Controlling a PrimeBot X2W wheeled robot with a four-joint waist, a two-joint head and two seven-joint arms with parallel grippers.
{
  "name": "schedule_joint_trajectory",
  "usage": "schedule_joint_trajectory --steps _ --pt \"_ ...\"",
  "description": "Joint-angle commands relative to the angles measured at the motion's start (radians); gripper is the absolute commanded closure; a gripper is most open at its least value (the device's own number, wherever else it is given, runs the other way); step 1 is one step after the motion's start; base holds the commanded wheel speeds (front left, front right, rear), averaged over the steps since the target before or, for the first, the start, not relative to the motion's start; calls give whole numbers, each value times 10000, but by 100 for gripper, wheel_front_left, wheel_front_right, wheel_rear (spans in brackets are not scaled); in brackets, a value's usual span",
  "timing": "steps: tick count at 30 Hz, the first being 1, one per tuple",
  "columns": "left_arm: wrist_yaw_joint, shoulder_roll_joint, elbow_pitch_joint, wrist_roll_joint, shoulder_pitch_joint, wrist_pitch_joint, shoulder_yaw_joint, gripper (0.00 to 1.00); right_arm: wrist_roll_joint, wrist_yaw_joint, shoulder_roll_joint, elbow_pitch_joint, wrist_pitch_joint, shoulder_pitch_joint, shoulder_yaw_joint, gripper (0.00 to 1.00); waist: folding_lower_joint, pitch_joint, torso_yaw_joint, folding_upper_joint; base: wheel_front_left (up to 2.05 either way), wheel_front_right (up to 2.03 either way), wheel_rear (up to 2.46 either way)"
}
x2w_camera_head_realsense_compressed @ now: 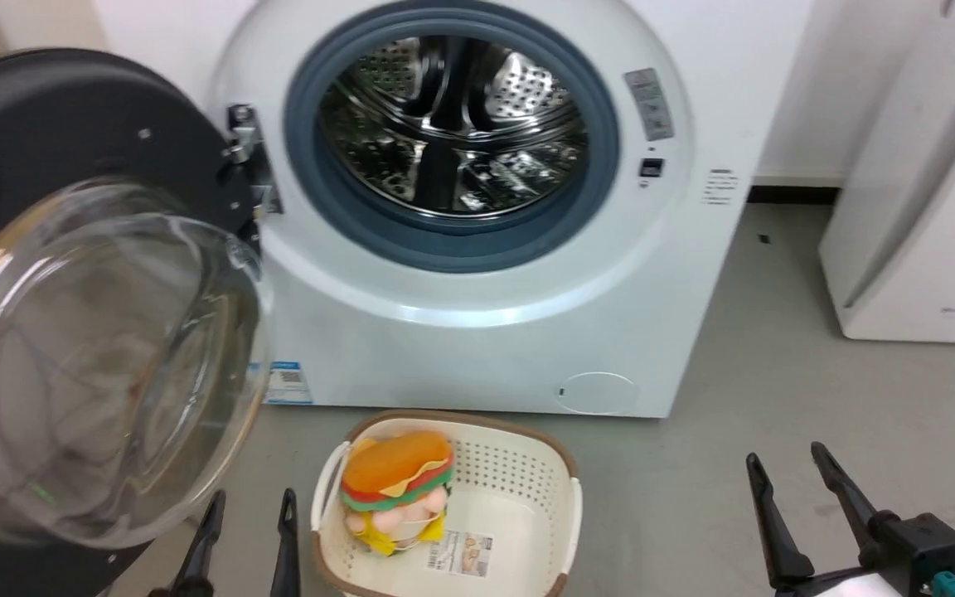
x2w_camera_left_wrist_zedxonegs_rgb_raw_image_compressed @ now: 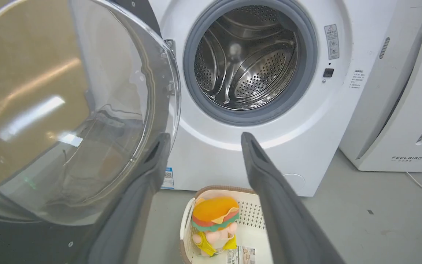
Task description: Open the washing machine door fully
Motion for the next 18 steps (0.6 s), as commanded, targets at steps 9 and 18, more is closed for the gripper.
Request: schedule_joint_trajectory --steps 9,18 --pt "-196 102 846 219 -683 91 -330 0 -133 8 32 -64 141 245 102 0 0 78 -810 -1 0 0 0" --pt "-181 30 1032 198 -600 140 -313 100 -86 0 -1 -14 154 84 127 100 0 100 -890 -1 0 0 0"
